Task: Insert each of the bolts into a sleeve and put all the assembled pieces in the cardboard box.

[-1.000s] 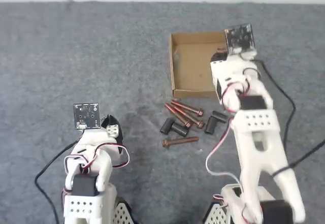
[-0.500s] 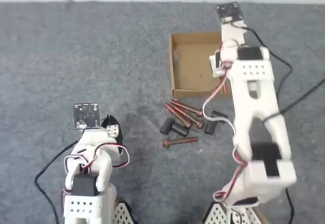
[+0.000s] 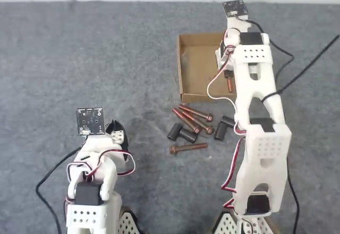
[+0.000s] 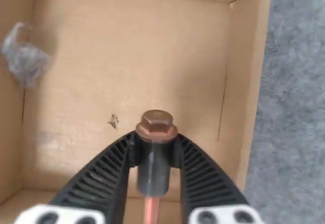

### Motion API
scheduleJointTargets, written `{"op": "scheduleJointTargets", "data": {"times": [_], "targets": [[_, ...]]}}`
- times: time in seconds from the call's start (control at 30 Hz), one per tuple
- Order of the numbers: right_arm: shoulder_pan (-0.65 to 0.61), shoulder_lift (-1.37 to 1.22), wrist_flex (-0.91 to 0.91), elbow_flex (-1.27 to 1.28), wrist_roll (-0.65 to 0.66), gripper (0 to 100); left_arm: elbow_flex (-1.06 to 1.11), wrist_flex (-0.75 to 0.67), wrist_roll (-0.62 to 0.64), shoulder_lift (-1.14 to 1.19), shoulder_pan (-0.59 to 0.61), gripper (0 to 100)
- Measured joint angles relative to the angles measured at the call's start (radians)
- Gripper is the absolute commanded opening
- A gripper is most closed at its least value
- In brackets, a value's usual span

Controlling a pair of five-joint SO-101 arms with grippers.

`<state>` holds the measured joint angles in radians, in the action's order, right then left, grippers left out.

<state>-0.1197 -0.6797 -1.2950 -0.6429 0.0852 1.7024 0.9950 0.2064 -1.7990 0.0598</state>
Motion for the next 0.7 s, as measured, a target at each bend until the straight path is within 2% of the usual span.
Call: {"op": "scheduleJointTargets", "data": {"times": [0.1, 0.23, 0.47, 0.7], "targets": [[0.006, -0.012, -0.055, -0.051, -0.008, 10.2, 0.0, 0.0, 0.0, 0.0, 0.0, 2], [0.005, -0.012, -0.1, -0.077, -0.006, 0.7, 0.0, 0.0, 0.0, 0.0, 0.0, 2], [0.005, 0.069, -0.204, -0.08, -0.006, 0.6, 0.0, 0.0, 0.0, 0.0, 0.0, 2], [-0.032, 0.184, -0.423, -0.08, -0.006, 0.6, 0.0, 0.0, 0.0, 0.0, 0.0, 2]]}}
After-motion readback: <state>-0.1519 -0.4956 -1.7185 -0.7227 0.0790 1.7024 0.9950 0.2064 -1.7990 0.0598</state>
